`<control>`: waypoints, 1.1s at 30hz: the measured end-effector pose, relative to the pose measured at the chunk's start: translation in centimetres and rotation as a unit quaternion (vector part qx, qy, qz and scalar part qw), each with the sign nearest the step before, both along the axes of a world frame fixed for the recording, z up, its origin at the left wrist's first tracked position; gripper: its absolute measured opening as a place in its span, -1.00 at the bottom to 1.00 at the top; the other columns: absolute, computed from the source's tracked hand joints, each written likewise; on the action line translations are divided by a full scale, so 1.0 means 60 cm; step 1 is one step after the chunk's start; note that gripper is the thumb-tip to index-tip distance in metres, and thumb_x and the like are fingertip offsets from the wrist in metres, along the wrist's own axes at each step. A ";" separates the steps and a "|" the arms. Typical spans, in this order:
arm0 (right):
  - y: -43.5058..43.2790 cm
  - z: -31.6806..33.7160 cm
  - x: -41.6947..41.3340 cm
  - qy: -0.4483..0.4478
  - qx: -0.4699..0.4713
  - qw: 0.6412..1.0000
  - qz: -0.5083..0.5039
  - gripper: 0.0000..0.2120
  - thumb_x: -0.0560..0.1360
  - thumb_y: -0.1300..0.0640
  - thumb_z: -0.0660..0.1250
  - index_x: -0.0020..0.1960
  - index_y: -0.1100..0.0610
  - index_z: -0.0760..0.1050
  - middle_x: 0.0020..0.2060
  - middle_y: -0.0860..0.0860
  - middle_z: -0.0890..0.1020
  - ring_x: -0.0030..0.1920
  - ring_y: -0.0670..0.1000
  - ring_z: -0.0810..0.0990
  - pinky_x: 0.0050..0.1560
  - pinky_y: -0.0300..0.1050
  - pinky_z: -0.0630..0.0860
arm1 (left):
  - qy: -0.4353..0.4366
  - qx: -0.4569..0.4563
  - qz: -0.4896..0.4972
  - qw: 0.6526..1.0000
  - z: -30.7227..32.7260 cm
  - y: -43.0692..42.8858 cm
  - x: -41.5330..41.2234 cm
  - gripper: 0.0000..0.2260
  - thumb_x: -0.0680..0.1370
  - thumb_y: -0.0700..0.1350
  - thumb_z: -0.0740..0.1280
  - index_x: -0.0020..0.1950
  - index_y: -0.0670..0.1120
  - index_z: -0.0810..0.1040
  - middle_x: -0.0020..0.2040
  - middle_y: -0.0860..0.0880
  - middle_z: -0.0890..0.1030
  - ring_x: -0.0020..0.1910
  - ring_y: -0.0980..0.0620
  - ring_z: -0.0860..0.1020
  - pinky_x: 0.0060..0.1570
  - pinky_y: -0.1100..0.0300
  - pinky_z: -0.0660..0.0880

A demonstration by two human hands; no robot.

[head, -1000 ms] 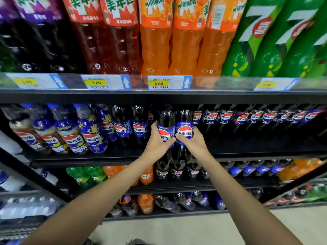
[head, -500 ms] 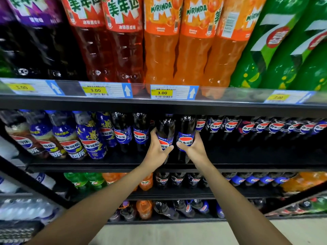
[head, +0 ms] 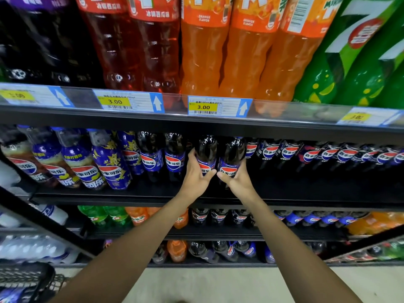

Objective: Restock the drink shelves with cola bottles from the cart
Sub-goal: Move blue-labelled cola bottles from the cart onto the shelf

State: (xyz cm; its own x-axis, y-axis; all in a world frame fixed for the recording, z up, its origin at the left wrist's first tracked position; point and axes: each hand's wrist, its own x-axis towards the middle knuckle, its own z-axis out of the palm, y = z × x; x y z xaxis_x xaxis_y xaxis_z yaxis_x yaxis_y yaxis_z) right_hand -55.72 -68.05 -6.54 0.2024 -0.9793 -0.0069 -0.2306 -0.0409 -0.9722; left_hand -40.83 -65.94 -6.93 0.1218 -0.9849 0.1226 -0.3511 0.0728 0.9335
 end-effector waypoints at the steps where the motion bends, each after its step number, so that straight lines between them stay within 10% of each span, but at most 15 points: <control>1: 0.000 0.000 0.000 0.003 0.003 1.000 0.000 -0.26 0.50 0.26 0.40 0.50 0.00 0.05 0.17 -0.36 0.37 0.09 -0.55 0.37 0.01 -0.58 0.34 | 0.000 0.004 -0.001 1.000 -0.001 -0.002 0.001 -0.26 0.53 -0.21 0.38 0.53 -0.12 -0.05 0.47 -0.08 0.22 0.46 0.02 0.23 0.45 0.09 0.19; 12: 0.022 -0.051 -0.009 0.019 0.065 0.996 -0.051 -0.34 0.48 0.25 0.43 0.36 -0.02 0.09 0.10 -0.26 0.40 0.09 -0.31 0.45 -0.10 -0.51 0.42 | -0.035 0.042 0.107 0.993 -0.052 0.063 -0.020 -0.40 0.51 -0.23 0.40 0.45 -0.16 0.15 0.40 -0.08 0.22 0.42 -0.04 0.22 0.31 0.22 0.23; 17: 0.016 -0.066 -0.008 0.026 0.072 0.995 -0.068 -0.49 0.50 0.30 0.37 0.30 -0.02 0.23 0.07 -0.26 0.47 0.02 -0.39 0.46 -0.11 -0.50 0.40 | -0.074 0.072 0.130 0.986 -0.055 0.054 -0.013 -0.50 0.55 -0.18 0.37 0.42 -0.18 0.23 0.37 -0.08 0.29 0.36 -0.06 0.34 0.23 -0.05 0.45; 33: -0.011 -0.053 0.028 0.059 0.056 0.994 -0.078 -0.44 0.50 0.24 0.39 0.43 0.08 0.25 0.30 0.02 0.44 0.27 -0.06 0.39 0.27 -0.12 0.33 | -0.069 0.071 0.211 0.972 -0.057 0.046 -0.009 -0.68 0.56 -0.12 0.35 0.24 -0.14 0.33 -0.07 0.07 0.43 -0.18 0.03 0.52 -0.30 0.22 0.34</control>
